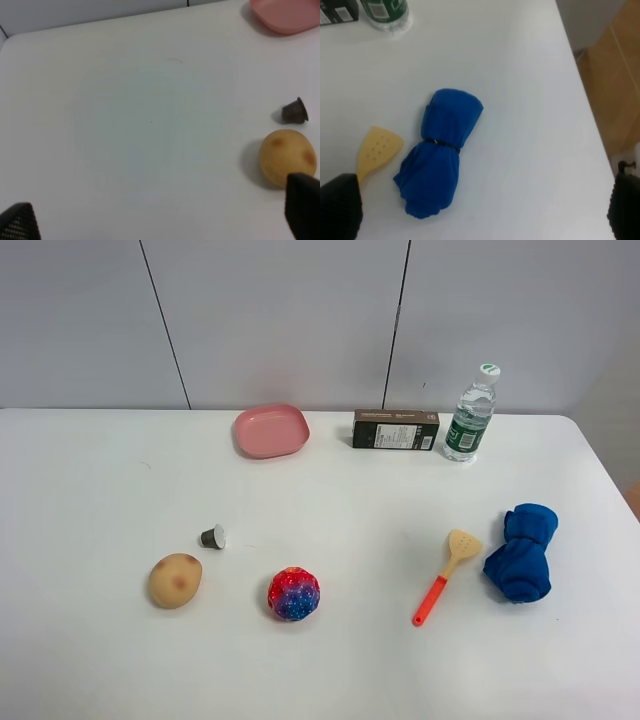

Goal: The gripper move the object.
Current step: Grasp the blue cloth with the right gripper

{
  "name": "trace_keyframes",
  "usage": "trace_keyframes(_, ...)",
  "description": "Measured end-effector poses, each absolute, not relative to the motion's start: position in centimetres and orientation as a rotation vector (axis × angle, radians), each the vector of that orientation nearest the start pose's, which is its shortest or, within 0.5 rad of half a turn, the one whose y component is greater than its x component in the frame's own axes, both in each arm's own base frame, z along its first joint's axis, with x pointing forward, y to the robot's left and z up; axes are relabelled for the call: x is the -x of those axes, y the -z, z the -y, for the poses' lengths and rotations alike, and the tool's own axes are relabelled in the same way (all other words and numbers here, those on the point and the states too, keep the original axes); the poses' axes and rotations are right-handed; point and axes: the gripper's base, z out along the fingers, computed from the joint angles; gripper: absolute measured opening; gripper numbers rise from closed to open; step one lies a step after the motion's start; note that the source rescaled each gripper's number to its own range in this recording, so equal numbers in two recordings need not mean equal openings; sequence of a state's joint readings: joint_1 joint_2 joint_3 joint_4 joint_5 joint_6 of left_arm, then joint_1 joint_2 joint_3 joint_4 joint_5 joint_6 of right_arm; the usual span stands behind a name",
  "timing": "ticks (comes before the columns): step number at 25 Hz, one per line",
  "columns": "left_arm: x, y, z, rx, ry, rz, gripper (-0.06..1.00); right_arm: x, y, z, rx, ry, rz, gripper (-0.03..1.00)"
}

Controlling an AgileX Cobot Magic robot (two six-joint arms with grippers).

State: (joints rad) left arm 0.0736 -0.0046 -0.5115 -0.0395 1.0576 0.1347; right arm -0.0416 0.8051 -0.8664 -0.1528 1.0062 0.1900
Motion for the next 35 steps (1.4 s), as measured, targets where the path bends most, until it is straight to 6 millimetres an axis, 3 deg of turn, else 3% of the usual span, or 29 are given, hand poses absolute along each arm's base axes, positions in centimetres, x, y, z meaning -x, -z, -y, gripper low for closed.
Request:
trace_keyframes(8, 0.7, -28.1, 0.4, -0.064, -0.085, -2.025, 1.0, -17.5, -31.8, 2.1, -0.271, 0.16, -2.551, 0.99)
trace_keyframes(17, 0.7, -28.1, 0.4, -0.064, -0.085, -2.025, 1.0, -21.5, -29.2, 2.1, -0.355, 0.12, -2.565, 0.99)
trace_keyframes(29, 0.7, -28.1, 0.4, -0.064, -0.085, -2.025, 1.0, -26.3, -23.0, 1.9, -0.385, 0.081, -2.73, 0.98)
trace_keyframes(35, 0.7, -28.1, 0.4, -0.064, -0.086, -2.025, 1.0, -27.8, -20.1, 2.0, -0.411, 0.06, -2.786, 0.9)
